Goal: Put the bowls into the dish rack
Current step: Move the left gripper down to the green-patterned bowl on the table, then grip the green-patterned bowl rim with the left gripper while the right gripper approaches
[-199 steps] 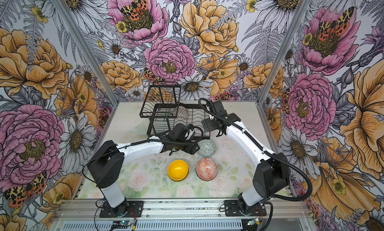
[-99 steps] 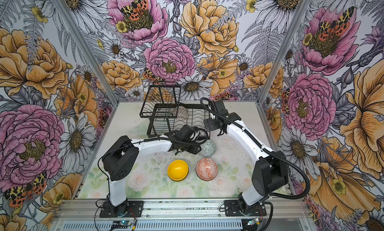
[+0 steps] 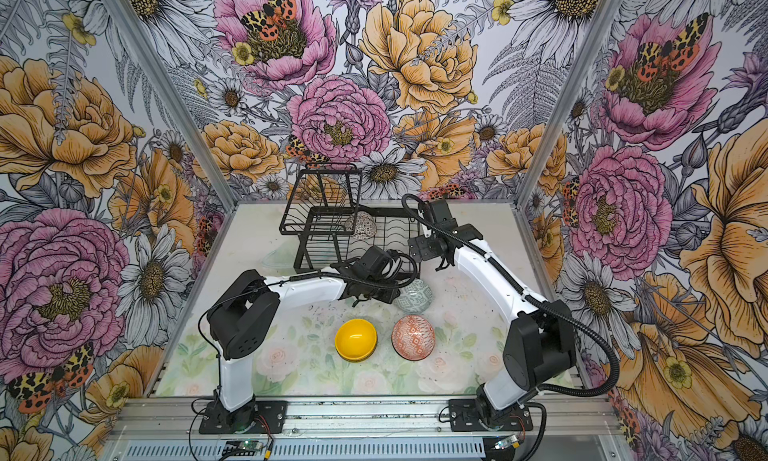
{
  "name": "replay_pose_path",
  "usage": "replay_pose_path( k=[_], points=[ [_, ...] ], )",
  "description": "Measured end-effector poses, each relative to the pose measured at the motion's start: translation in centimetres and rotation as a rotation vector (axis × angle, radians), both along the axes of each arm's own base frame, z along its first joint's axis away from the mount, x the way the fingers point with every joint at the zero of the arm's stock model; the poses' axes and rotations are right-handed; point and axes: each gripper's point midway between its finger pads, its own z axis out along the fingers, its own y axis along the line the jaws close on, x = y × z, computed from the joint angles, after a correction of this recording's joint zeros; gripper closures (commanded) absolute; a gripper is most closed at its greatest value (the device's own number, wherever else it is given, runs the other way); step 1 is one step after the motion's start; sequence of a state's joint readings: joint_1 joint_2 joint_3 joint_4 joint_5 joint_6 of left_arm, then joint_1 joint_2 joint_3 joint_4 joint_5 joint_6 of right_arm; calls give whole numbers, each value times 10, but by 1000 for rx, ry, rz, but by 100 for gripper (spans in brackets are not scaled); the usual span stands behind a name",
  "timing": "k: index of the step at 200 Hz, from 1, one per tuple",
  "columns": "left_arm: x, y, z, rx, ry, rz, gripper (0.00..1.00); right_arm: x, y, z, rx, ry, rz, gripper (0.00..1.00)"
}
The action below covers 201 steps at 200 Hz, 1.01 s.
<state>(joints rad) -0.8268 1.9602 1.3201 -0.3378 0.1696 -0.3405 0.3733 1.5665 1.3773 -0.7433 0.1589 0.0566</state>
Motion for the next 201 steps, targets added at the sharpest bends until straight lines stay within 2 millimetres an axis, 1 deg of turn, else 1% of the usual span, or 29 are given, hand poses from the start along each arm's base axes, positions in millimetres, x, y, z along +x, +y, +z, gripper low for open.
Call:
replay_pose_path(
  k=[29, 95, 118, 141, 175, 201],
  points=[
    [0, 0, 1, -2, 0, 3, 100, 0, 1, 0, 5, 2, 5, 0],
    [1, 0, 1, 0, -1, 8, 100, 0, 1, 0, 20, 7, 8, 1],
    [2, 4, 2, 5, -8, 17, 100, -1, 2, 0, 26, 9, 13, 0],
    [0, 12, 5, 24, -14, 26, 100, -2, 4, 2, 36, 6, 19, 0],
    [0, 18, 17, 25, -31, 38, 100, -6, 6, 10, 57, -9, 31, 1],
    [-3, 23, 32, 11, -52, 43, 100, -11, 7, 16, 80, -16, 44, 1]
  ],
)
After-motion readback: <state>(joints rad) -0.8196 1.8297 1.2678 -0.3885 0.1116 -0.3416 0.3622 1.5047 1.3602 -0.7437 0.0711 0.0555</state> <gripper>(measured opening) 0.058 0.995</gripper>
